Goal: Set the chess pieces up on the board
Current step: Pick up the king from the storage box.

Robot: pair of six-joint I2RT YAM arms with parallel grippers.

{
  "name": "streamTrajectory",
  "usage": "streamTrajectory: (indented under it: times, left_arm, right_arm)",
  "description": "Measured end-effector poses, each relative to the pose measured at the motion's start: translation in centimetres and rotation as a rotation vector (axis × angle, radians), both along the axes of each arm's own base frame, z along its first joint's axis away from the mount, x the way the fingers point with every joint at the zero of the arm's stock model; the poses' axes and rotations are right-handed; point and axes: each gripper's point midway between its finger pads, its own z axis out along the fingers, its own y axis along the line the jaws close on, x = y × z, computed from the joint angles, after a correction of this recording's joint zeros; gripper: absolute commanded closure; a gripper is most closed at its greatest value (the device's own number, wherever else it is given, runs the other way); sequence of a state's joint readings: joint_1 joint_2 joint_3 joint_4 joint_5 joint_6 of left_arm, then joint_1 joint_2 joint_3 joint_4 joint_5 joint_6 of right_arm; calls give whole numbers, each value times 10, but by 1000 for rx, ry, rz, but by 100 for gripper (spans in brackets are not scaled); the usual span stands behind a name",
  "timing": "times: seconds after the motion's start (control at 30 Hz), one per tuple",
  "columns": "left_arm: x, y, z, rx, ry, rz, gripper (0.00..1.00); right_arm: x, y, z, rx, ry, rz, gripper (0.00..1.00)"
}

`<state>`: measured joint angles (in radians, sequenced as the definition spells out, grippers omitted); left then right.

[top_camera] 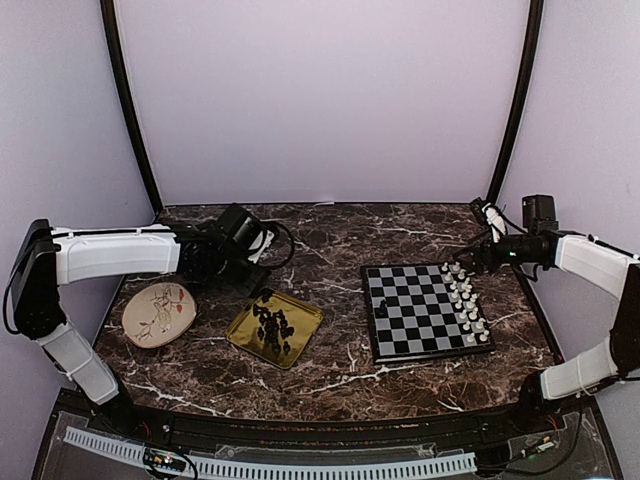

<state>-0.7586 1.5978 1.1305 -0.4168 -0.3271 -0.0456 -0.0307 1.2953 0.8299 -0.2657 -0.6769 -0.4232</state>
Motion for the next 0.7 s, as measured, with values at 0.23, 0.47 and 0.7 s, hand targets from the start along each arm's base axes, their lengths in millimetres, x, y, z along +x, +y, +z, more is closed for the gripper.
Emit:
streamTrajectory:
  times: [0.23,0.47,0.7]
  left_arm:
    - [-7,-42,-13,-130,149,-166,67]
    - [-28,-48,-48,-115,304,-223,67]
    - [-35,-48,-53,-108,336,-249,61]
  right_arm:
    - [0,0,0,-4,-3,3,28]
    - [1,-1,-1,-12,-4,-1,28]
    - [1,-2,-3,-18,-2,-7,28]
